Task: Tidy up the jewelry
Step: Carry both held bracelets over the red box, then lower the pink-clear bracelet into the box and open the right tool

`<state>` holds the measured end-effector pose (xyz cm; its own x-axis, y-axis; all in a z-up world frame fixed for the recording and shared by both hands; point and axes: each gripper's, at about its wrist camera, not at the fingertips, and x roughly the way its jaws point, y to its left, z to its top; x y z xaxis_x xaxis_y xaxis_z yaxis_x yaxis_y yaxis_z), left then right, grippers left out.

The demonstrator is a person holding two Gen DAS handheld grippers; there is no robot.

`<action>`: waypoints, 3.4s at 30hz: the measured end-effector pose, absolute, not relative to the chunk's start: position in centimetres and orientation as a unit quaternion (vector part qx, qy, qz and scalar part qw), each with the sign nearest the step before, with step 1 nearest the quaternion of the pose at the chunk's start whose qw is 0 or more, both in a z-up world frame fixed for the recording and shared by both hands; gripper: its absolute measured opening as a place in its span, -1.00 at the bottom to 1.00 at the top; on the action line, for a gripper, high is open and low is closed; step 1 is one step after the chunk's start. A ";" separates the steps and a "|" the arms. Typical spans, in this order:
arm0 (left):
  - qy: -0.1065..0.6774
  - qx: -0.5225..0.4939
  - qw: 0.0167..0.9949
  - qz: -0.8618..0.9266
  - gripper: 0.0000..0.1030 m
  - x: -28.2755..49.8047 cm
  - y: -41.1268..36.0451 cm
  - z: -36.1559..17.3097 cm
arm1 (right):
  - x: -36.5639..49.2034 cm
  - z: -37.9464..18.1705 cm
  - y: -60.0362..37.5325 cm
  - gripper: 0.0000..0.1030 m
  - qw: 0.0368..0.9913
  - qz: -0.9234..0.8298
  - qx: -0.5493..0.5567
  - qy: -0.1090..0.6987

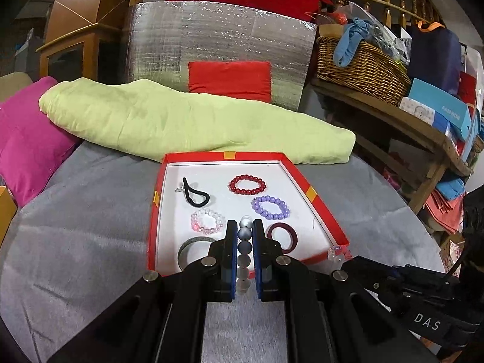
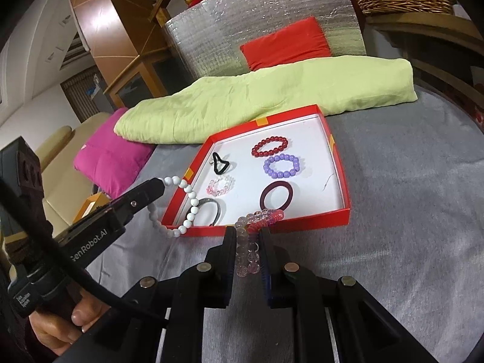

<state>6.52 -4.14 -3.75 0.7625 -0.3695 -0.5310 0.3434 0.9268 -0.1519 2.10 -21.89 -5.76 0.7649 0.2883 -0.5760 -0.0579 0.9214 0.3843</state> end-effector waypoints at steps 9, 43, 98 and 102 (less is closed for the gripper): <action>0.288 -0.027 0.939 -0.188 -0.81 7.6 -4.9 -3.8 | 3.5 -5.0 -23.2 -0.69 0.926 0.078 0.185 0.319; 0.331 -0.024 0.930 -0.154 -0.81 12.8 -6.4 -7.2 | 13.5 -4.9 -25.4 -0.69 0.921 0.057 0.216 0.318; 0.377 0.009 0.915 -0.145 -0.80 14.6 -8.5 -10.1 | 19.6 -9.5 -26.3 -0.69 0.893 0.042 0.248 0.372; 0.381 0.004 0.913 -0.147 -0.80 14.6 -8.4 -10.2 | 19.6 -9.6 -26.4 -0.69 0.892 0.040 0.249 0.374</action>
<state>14.64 -8.37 -10.23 0.6659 -0.2652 -0.6973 0.2720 0.9567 -0.1040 19.57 -26.42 -9.58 0.7168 0.2578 -0.6479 0.1154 0.8725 0.4748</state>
